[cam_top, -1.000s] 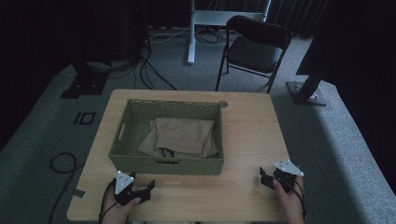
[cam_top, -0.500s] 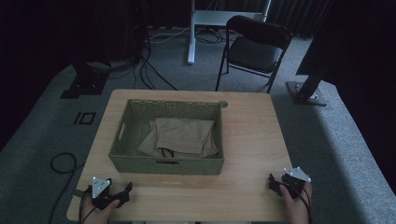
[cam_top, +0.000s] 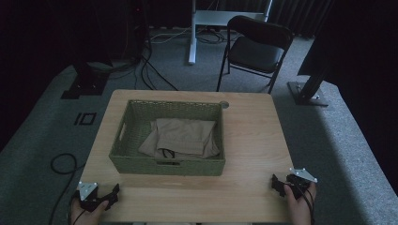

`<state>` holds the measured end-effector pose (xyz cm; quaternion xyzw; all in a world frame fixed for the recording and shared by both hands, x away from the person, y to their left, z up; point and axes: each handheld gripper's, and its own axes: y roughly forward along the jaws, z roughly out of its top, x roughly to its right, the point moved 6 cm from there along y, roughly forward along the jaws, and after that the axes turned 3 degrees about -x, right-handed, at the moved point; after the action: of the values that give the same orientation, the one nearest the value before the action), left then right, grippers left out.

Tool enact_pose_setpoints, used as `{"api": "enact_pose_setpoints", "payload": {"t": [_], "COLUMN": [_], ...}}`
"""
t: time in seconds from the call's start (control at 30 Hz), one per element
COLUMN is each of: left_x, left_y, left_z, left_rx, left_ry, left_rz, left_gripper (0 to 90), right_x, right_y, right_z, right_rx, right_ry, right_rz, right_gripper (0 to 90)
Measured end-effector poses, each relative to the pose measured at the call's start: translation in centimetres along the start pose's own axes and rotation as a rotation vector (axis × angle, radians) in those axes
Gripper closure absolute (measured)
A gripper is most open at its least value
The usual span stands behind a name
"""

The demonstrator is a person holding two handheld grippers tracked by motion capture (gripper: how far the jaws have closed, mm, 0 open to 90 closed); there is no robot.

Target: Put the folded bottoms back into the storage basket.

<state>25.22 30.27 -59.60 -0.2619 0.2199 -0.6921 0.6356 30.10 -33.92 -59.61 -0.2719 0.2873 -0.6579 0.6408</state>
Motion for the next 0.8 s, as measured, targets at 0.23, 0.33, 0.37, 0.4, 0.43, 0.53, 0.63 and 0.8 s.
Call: {"api": "enact_pose_setpoints", "payload": {"t": [0.23,0.33,0.37,0.4,0.43,0.53,0.63,0.8], "left_x": [-0.71,-0.7,-0.69,-0.65,-0.62,-0.53,-0.51,-0.53], "left_y": [0.41,0.43,0.44,0.44,0.44,0.45,0.46,0.47], "left_z": [-0.19,-0.17,-0.17,-0.17,-0.18,-0.2,-0.19,-0.19], "left_rx": [0.026,0.025,0.026,0.026,0.027,0.029,0.03,0.031], "left_ry": [0.053,0.051,0.047,0.041,0.034,0.019,0.016,0.015], "left_rz": [0.075,0.079,0.083,0.09,0.097,0.116,0.118,0.119], "left_gripper": [16.2,16.1,16.1,16.1,15.8,15.8,15.8,15.8], "right_x": [-0.45,-0.45,-0.45,-0.45,-0.45,-0.46,-0.49,-0.62], "right_y": [0.02,0.03,0.03,0.03,0.03,0.03,0.07,0.13], "right_z": [-0.01,-0.01,-0.01,-0.01,-0.01,-0.01,0.01,0.06], "right_rx": [-0.003,-0.004,-0.003,-0.003,-0.003,-0.003,-0.003,-0.004], "right_ry": [-0.021,-0.02,-0.02,-0.02,-0.02,-0.021,-0.023,-0.019], "right_rz": [0.027,0.027,0.027,0.027,0.028,0.028,0.029,0.025], "right_gripper": [11.6,11.5,11.5,11.5,11.5,11.5,11.0,10.6]}}
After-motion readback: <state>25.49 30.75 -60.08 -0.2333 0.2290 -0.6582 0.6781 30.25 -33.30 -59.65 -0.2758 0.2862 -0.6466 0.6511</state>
